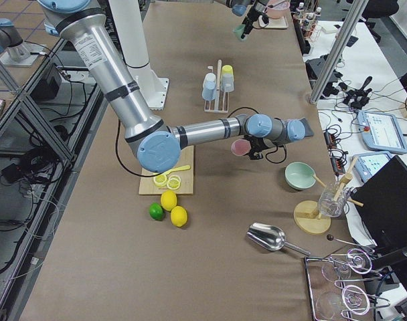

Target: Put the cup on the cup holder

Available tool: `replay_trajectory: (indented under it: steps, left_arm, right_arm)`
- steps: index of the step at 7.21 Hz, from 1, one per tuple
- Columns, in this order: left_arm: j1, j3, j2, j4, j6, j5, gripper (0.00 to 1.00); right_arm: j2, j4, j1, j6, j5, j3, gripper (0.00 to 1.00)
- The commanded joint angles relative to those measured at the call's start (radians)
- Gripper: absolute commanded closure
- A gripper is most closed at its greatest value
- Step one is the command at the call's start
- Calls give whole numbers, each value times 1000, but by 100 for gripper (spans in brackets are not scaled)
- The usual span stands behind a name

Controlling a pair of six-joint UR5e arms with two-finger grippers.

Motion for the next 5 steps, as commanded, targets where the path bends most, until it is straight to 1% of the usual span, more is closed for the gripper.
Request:
replay_trajectory:
  steps: [1, 2, 3, 4, 5]
  left_arm:
    - [-24, -3, -3, -368, -278, 32, 100]
    - [-15, -2, -3, -543, -395, 158, 100]
    - [17, 0, 1, -761, -553, 287, 100]
    - [50, -6, 1, -931, -671, 428, 100]
    - [66, -9, 1, -1045, -738, 520, 100]
  right_arm:
    - [-22, 186, 23, -32, 151, 1, 64]
    - [-25, 272, 40, -60, 180, 1, 66]
    - [-22, 365, 43, -98, 229, -1, 65]
    - [-16, 445, 62, -176, 299, -1, 65]
    - [-15, 473, 65, -316, 382, -4, 65]
